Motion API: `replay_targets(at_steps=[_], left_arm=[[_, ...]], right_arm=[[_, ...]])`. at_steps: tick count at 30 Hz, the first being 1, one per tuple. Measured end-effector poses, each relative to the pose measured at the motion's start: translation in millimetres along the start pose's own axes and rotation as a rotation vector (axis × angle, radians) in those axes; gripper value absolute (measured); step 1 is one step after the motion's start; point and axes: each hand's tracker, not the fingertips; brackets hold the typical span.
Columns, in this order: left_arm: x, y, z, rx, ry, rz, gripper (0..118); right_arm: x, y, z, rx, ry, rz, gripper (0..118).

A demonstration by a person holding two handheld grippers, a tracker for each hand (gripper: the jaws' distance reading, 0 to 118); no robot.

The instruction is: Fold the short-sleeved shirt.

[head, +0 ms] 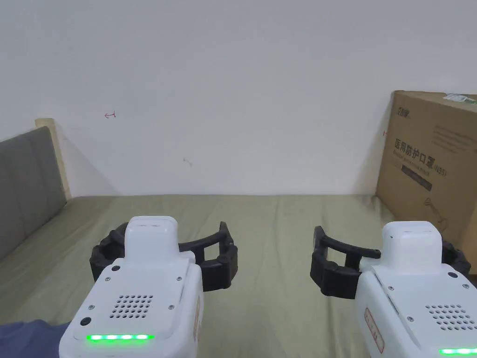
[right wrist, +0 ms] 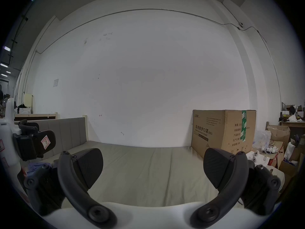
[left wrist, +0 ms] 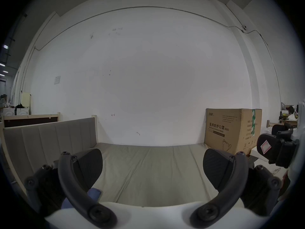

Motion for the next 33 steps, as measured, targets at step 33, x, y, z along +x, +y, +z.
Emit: replay_targets(at_steps=[33], left_arm=[[2.2,3.0,-3.9,0.007,-0.009,-0.015,118]], right_arm=[[3.6,5.1,-2.2,-0.001,-0.021,-0.021,118]])
